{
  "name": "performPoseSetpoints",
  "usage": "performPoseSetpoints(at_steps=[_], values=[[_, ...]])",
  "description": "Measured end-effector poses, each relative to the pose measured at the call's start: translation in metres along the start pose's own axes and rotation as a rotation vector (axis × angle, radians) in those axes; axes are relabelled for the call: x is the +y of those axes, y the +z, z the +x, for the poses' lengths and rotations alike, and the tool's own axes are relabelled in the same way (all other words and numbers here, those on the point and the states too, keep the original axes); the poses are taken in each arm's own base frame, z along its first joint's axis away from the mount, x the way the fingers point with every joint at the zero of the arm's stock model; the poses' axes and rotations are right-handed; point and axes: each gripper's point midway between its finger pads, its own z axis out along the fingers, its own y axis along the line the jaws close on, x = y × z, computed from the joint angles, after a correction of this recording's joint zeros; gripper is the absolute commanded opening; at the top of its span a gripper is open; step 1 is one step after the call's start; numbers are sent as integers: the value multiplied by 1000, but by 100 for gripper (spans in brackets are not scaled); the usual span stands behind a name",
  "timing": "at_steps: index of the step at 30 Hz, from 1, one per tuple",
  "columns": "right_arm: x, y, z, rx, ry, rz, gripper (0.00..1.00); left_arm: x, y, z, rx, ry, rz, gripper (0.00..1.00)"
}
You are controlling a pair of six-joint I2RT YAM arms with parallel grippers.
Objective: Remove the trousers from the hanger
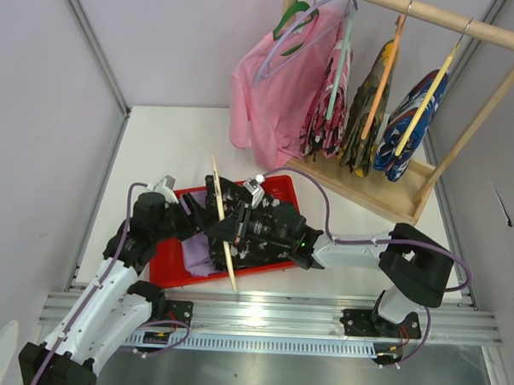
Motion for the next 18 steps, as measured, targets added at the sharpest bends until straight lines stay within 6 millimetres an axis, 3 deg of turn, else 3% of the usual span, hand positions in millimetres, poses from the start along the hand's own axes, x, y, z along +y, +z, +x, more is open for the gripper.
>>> performPoseSetpoints(at_steps=[8,18], values=[[-5,-1,-3,-10,10,14,0,7,4,0,-11,-21,-29,38],[-16,-5,-4,-14,3,73,0,18,5,0,-29,-26,-79,13]])
